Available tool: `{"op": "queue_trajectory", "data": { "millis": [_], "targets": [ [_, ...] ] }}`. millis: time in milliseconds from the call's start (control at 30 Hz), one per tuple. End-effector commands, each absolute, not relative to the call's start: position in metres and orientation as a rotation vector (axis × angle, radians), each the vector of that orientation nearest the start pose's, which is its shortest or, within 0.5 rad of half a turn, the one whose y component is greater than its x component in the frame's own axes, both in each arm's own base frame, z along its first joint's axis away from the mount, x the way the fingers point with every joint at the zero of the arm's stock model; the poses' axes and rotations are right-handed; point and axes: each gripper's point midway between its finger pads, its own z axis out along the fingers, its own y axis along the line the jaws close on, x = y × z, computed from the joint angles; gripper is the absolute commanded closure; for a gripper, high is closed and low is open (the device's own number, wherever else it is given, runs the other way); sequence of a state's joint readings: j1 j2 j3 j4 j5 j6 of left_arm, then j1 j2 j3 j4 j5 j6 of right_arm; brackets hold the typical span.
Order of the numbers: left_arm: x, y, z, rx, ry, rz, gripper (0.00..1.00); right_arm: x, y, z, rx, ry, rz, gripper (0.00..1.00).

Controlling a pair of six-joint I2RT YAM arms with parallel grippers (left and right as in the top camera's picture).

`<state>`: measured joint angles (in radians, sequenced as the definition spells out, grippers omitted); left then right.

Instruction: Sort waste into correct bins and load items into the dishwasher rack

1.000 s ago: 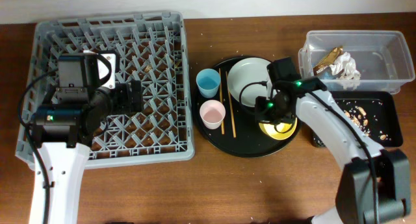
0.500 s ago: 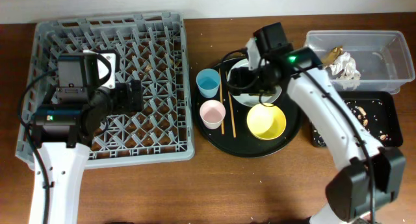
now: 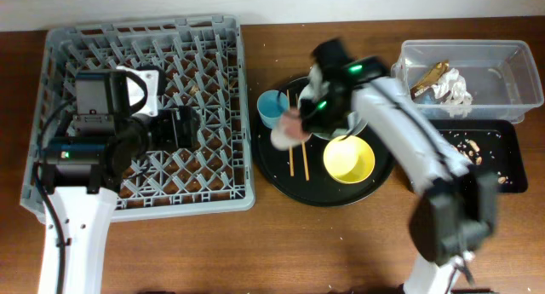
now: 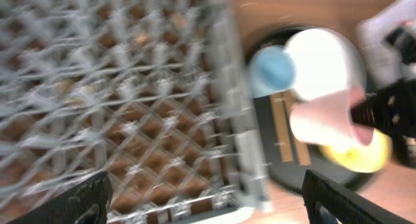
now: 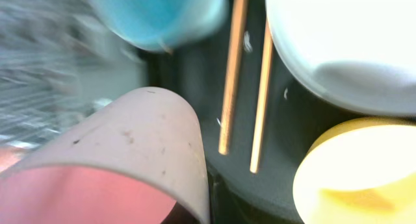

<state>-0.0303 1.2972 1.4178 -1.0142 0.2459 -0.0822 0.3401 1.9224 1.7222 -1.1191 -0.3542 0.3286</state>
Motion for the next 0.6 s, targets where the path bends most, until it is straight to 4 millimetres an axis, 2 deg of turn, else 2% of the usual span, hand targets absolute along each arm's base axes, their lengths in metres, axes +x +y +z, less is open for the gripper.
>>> {"op": "queue_trajectory", "data": {
  "millis": [0, 67, 133, 167, 200, 233, 300, 367, 433, 567],
  "targets": [
    [0.326, -0.132, 0.304, 0.260, 2.304, -1.021, 0.01, 0.380, 0.198, 0.253, -0.193, 2.630, 1.001, 0.96],
    [0.329, -0.163, 0.323, 0.359, 2.174, -1.401, 0.01, 0.371, 0.221, 0.273, -0.355, 2.517, 1.250, 0.96],
    [0.328, -0.177, 0.324, 0.419, 2.102, -1.697, 0.01, 0.373, 0.231, 0.290, -0.437, 2.409, 1.342, 0.96],
    [0.323, -0.181, 0.327, 0.449, 2.030, -1.915, 0.01, 0.374, 0.235, 0.297, -0.467, 2.364, 1.376, 0.96],
    [0.323, -0.181, 0.328, 0.452, 2.010, -1.974, 0.01, 0.374, 0.238, 0.303, -0.491, 2.329, 1.404, 0.96],
    [0.328, -0.182, 0.318, 0.395, 2.034, -2.050, 0.01, 0.373, 0.242, 0.311, -0.528, 2.278, 1.446, 0.96],
    [0.334, -0.182, 0.308, 0.363, 2.054, -2.070, 0.01, 0.372, 0.249, 0.316, -0.568, 2.243, 1.463, 0.96],
    [0.334, -0.182, 0.308, 0.362, 2.055, -2.070, 0.01, 0.366, 0.258, 0.315, -0.595, 2.249, 1.469, 0.96],
    [0.334, -0.182, 0.308, 0.359, 2.057, -2.072, 0.02, 0.364, 0.272, 0.301, -0.613, 2.294, 1.424, 0.96],
    [0.334, -0.182, 0.308, 0.359, 2.056, -2.073, 0.09, 0.355, 0.299, 0.276, -0.668, 2.357, 1.464, 0.96]
  ]
}}
